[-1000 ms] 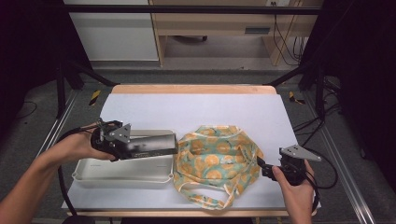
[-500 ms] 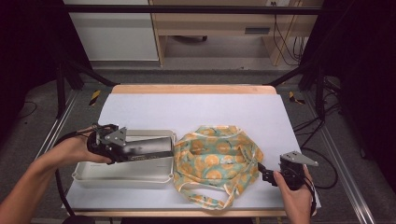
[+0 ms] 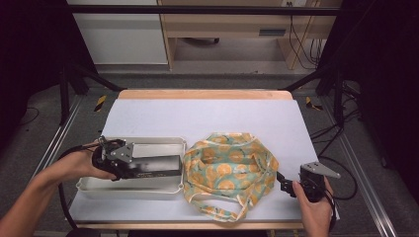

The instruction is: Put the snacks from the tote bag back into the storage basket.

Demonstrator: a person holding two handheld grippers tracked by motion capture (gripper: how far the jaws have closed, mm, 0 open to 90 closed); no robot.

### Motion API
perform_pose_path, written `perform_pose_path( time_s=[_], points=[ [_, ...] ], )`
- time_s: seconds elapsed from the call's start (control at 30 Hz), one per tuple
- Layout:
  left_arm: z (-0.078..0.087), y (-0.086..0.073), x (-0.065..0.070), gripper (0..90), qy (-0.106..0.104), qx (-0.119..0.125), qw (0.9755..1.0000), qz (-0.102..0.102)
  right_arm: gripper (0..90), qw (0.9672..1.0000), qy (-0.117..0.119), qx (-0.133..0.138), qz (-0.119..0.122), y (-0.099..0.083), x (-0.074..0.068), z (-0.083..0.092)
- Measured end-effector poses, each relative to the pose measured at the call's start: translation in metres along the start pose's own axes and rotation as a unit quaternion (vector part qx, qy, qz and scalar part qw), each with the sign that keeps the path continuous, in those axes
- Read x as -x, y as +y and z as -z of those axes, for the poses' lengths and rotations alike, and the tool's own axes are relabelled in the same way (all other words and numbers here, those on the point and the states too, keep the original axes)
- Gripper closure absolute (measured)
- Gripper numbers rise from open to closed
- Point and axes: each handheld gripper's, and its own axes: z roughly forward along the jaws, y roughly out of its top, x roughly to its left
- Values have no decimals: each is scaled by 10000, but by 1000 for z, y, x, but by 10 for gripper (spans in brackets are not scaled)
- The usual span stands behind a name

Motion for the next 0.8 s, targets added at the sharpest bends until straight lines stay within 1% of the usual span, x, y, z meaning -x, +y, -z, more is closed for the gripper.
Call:
perform_pose_path(
  time_s=[0.07, 0.1, 0.13, 0.17, 0.2, 0.23, 0.27, 0.3, 0.37, 0.43, 0.47, 0.5, 0.53, 0.57, 0.63, 0.8],
  points=[
    [-2, -3, 1, 432, -32, 11, 10000, -3, 108, 10000, -9, -12, -2, -1, 0, -1],
    [-3, -3, 1, 432, -42, -35, 10000, -64, 108, 10000, 6, -26, -7, -1, 0, -1],
    [-5, -4, 2, 432, -76, 14, 10000, -23, 108, 10000, 8, -35, -1, -1, -1, -2],
    [-7, -5, 3, 432, -116, 3, 9999, -34, 108, 10000, 26, -40, 17, -1, -1, -2],
    [-8, -5, 3, 432, -134, -35, 9999, -98, 108, 10000, 46, -58, 12, -1, -2, -3],
    [-10, -5, 3, 432, -157, -23, 9998, -123, 108, 9999, 106, -104, 32, -1, -3, -4],
    [-10, -5, 4, 432, -170, -9, 9998, -104, 108, 9999, 106, -104, 32, -1, -3, -4],
    [-12, -6, 5, 432, -189, 67, 9998, -33, 108, 9999, 118, -116, 38, -1, -4, -4],
    [-11, -7, 4, 431, -210, 81, 9997, -54, 108, 9998, 124, -140, 82, -2, -5, -6],
    [-12, -7, 3, 432, -233, 82, 9997, -74, 108, 9998, 125, -141, 74, -1, -6, -6],
    [-12, -7, 2, 432, -251, 43, 9996, -126, 108, 9998, 134, -140, 97, -1, -5, -6],
    [-13, -7, 2, 432, -269, 54, 9995, -138, 108, 9998, 134, -147, 95, -1, -6, -6],
    [-14, -7, 3, 432, -296, 94, 9995, -96, 108, 9998, 126, -154, 100, -1, -6, -6],
    [-14, -6, 2, 432, -319, 39, 9993, -171, 108, 9997, 131, -158, 105, -1, -6, -6],
    [-16, -6, 1, 431, -371, -14, 9991, -221, 108, 9997, 138, -178, 105, -1, -5, -6],
    [-20, -5, -2, 432, -414, -33, 9987, -283, 108, 9997, 126, -181, 109, -1, -6, -7]
  ],
)
